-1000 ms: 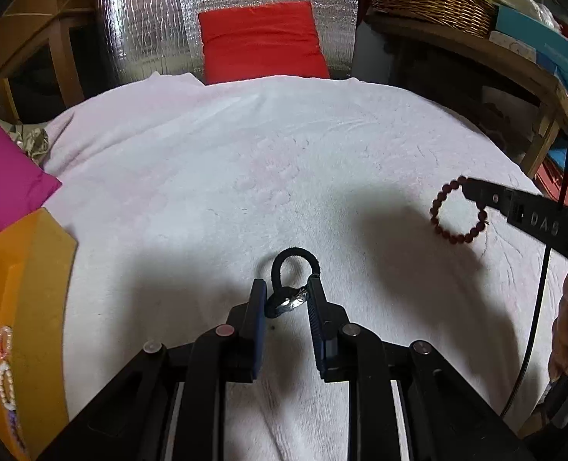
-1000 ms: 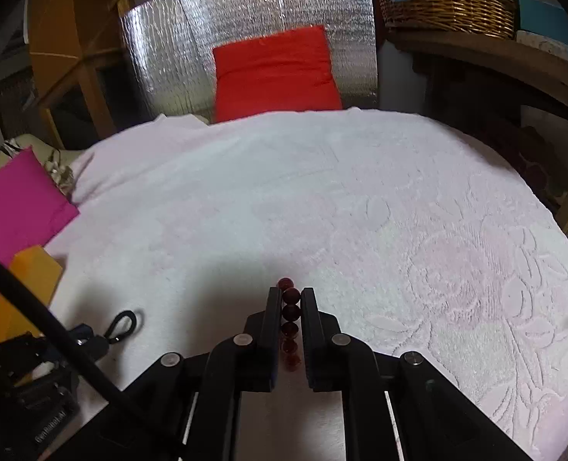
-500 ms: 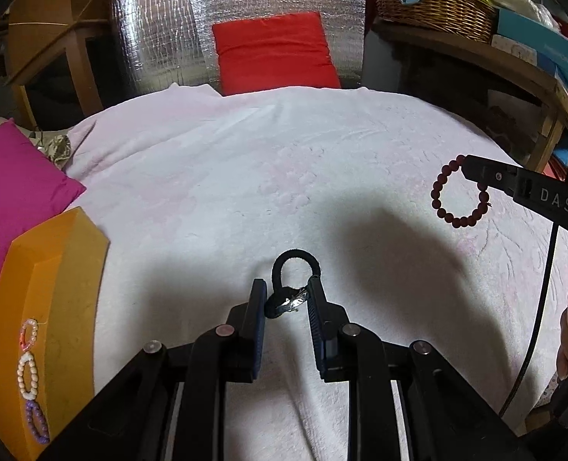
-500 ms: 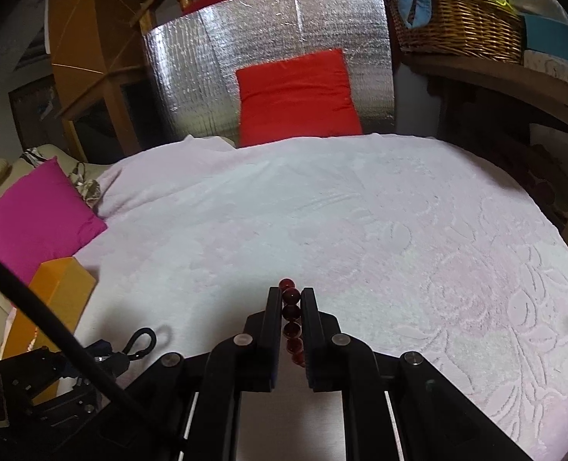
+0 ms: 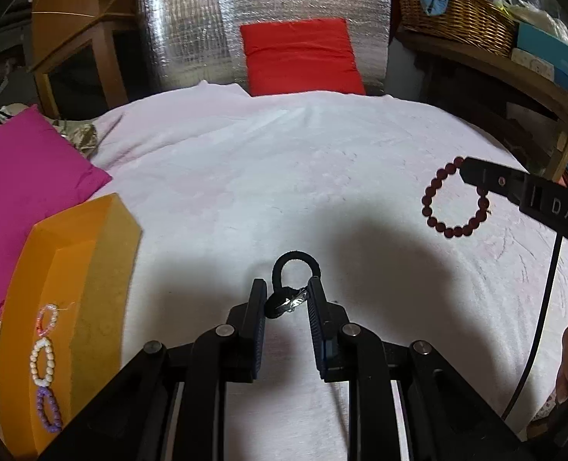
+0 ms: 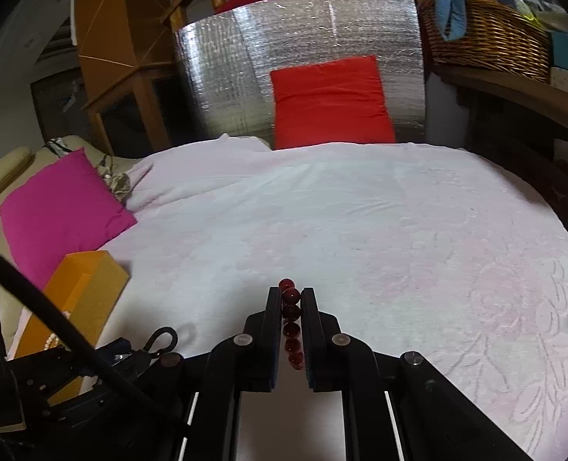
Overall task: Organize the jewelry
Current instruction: 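Carry both items to the orange box and open the left gripper to release the hair tie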
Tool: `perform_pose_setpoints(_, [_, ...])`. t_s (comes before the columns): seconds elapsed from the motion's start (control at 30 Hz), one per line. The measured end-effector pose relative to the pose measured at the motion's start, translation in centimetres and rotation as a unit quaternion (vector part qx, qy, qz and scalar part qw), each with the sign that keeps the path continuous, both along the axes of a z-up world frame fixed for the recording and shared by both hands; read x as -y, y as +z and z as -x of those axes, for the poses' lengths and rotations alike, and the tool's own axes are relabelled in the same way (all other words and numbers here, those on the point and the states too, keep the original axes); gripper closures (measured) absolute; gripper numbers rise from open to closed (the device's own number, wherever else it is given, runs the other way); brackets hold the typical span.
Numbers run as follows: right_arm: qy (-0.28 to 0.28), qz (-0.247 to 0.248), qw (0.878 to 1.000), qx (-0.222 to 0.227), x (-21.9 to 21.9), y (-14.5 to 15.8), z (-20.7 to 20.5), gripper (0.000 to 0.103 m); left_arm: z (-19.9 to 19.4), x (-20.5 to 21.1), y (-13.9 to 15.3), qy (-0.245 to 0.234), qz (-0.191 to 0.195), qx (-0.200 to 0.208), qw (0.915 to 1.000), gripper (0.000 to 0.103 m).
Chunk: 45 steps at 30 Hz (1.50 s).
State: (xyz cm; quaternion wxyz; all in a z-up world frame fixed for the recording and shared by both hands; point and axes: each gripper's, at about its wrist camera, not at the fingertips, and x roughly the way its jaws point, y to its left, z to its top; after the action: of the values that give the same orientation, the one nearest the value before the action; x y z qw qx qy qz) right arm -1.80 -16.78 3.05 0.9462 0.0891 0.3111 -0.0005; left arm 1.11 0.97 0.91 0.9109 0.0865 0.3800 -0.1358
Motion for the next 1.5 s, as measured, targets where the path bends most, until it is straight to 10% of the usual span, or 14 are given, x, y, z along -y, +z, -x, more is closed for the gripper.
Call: perform_pose_setpoints(1.5, [0.218, -0.053, 0.973, 0.045, -19.4, 1.2, 2.9, 0.092, 8.7, -20.4, 7.1, 0.228, -0.037, 0.089, 0.969, 0.081])
